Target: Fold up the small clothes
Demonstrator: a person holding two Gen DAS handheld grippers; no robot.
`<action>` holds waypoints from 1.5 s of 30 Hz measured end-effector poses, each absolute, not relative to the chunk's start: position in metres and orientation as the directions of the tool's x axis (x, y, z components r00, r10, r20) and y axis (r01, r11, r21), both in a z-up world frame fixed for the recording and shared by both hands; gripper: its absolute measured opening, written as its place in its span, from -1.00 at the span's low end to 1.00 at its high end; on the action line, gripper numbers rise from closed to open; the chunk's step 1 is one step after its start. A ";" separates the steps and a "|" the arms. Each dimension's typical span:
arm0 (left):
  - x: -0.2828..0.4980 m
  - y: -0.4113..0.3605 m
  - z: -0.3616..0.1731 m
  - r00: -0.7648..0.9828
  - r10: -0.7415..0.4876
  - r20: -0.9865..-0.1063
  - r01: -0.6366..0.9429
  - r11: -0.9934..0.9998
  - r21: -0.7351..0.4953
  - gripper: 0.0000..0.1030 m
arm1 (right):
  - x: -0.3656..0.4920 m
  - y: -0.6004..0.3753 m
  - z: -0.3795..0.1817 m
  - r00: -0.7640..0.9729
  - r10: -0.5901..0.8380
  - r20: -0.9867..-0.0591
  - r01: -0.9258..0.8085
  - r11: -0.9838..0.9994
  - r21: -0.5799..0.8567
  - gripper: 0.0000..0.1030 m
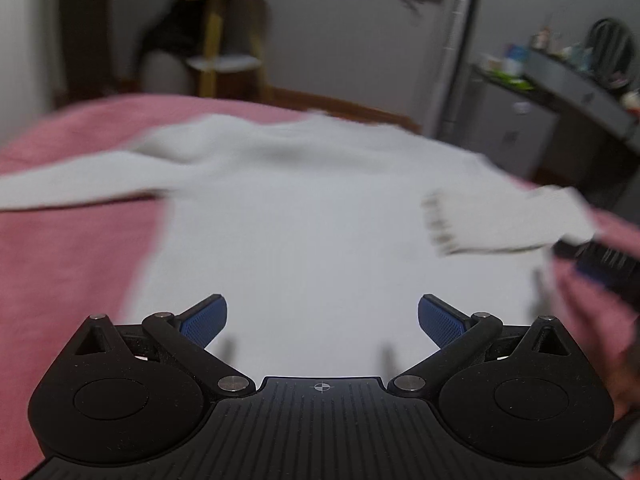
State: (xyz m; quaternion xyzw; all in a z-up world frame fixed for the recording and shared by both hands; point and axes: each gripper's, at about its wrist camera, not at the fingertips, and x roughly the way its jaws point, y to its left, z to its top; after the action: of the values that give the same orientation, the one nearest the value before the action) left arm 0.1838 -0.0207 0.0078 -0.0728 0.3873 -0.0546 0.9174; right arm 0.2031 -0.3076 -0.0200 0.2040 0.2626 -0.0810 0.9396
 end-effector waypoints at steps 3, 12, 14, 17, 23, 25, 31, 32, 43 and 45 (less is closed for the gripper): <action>0.219 -0.038 0.008 0.666 -0.261 -0.699 0.080 0.956 -0.281 1.00 | 0.192 -0.339 -0.031 0.863 -0.041 -0.504 0.297 0.848 0.439 -0.23; 0.305 -0.079 -0.027 0.560 -0.411 -0.720 0.080 0.891 -0.446 0.94 | 0.215 -0.415 -0.073 0.918 0.014 -0.397 0.301 0.628 0.718 -0.24; 0.318 -0.083 -0.035 0.534 -0.427 -0.730 0.057 0.879 -0.473 0.61 | 0.219 -0.429 -0.082 0.927 0.021 -0.374 0.297 0.569 0.767 -0.25; 0.329 -0.090 -0.041 0.512 -0.428 -0.745 0.022 0.873 -0.487 0.41 | 0.222 -0.442 -0.098 0.933 0.032 -0.358 0.297 0.492 0.819 -0.42; 0.339 -0.090 -0.039 0.498 -0.478 -0.724 0.036 0.846 -0.533 -0.40 | 0.228 -0.446 -0.104 0.945 0.051 -0.323 0.265 0.459 0.848 -0.43; 0.339 -0.090 -0.040 0.488 -0.463 -0.740 0.033 0.857 -0.515 -0.75 | 0.228 -0.446 -0.104 0.946 0.054 -0.318 0.260 0.457 0.851 -0.42; 0.330 -0.071 -0.010 0.564 -0.458 -0.687 0.091 0.862 -0.499 -0.84 | 0.225 -0.448 -0.103 0.952 0.049 -0.301 0.251 0.435 0.865 -0.10; 0.327 -0.064 -0.001 0.590 -0.445 -0.674 0.101 0.868 -0.486 -0.84 | 0.226 -0.449 -0.102 0.952 0.050 -0.302 0.250 0.438 0.864 -0.04; 0.328 -0.010 0.001 0.667 -0.195 -0.719 0.015 0.968 -0.250 -0.84 | 0.241 -0.426 -0.105 0.934 0.113 -0.340 0.248 0.483 0.840 -0.38; 0.330 -0.008 -0.009 0.649 -0.209 -0.731 0.019 0.965 -0.260 -0.83 | 0.243 -0.424 -0.108 0.929 0.120 -0.350 0.253 0.485 0.837 -0.51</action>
State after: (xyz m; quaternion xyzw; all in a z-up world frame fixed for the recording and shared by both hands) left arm 0.3299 -0.0079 -0.0085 -0.1153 0.4138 -0.0633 0.9008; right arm 0.2430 -0.4236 -0.1081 0.5058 0.1844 -0.0393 0.8418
